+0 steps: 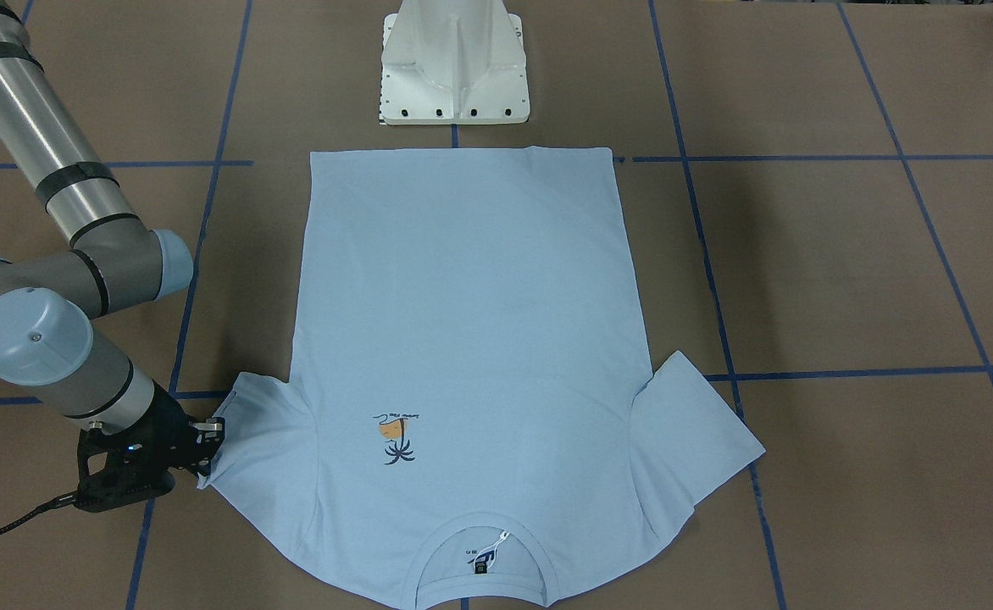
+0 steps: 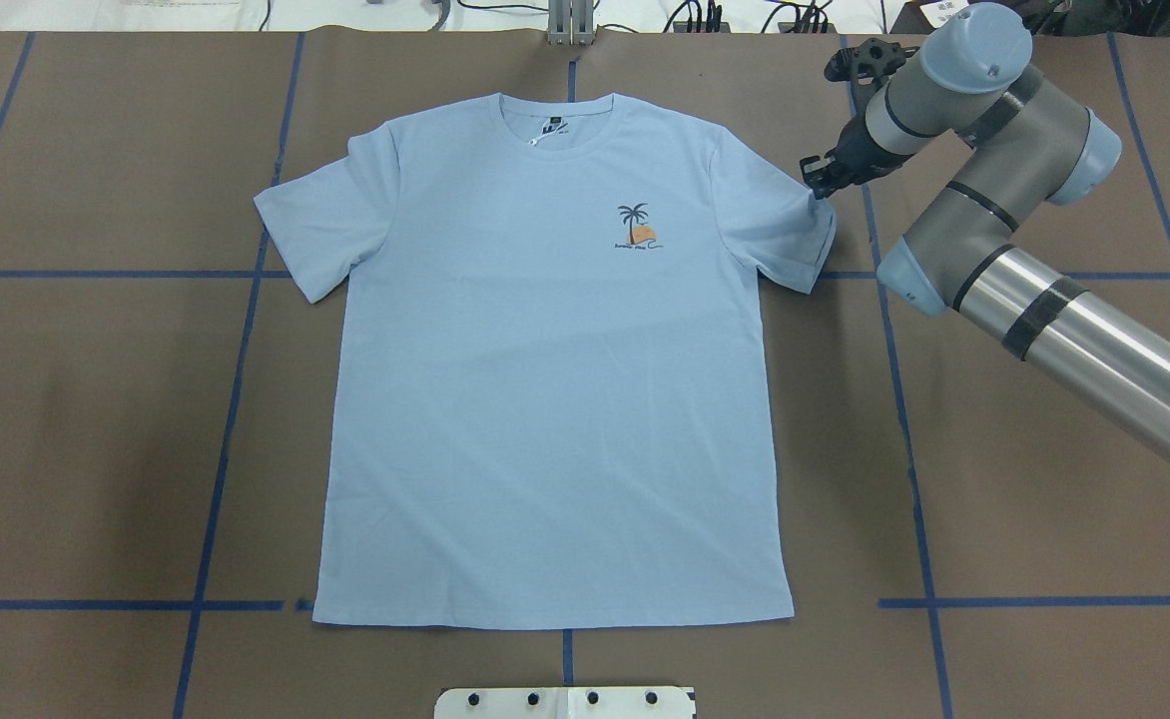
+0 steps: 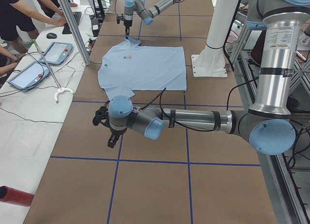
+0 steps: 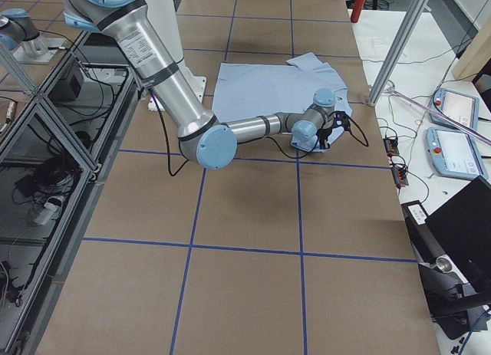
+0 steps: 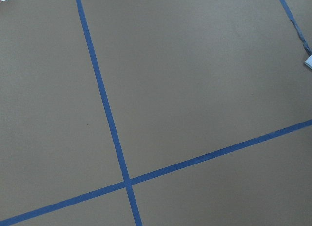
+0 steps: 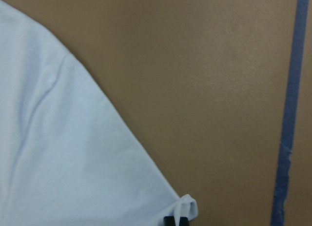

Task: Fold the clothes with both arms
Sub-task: 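Grasp the sleeve tip with the right gripper, then fold the sleeve inward across the shirt toward the collar with the right gripper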

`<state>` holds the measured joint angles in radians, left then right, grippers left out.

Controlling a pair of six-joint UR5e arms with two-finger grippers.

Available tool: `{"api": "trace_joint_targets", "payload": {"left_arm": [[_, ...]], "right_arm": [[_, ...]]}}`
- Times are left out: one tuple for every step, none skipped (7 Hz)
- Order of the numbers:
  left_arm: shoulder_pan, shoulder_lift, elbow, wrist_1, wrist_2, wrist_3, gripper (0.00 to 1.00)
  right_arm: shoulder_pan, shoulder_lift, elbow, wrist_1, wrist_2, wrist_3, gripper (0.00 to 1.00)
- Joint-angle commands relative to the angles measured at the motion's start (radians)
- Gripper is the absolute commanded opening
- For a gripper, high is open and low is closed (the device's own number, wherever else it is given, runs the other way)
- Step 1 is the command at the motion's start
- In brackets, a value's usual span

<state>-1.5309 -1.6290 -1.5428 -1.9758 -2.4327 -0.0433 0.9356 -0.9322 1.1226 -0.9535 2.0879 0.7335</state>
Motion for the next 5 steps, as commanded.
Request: {"api": "trace_joint_targets", "payload": {"left_arm": [[0.0, 0.0, 0.001, 0.0, -0.04, 0.0, 1.0], [0.0, 0.001, 0.001, 0.0, -0.042, 0.0, 1.0], [0.0, 0.0, 0.001, 0.0, -0.042, 0.0, 1.0], [-0.002, 0.001, 0.001, 0.0, -0.042, 0.0, 1.0], [0.0, 0.0, 0.001, 0.0, -0.042, -0.001, 1.0]], "right_arm": [[-0.036, 0.006, 0.107, 0.009, 0.041, 0.027, 0.0], [-0.103, 0.044, 0.126, 0.009, 0.018, 0.044, 0.0], [-0.185, 0.123, 0.108, -0.004, -0.135, 0.099, 0.0], [-0.245, 0.229, 0.0, -0.005, -0.258, 0.184, 0.0], [-0.247, 0.362, -0.188, -0.005, -0.291, 0.191, 0.0]]}}
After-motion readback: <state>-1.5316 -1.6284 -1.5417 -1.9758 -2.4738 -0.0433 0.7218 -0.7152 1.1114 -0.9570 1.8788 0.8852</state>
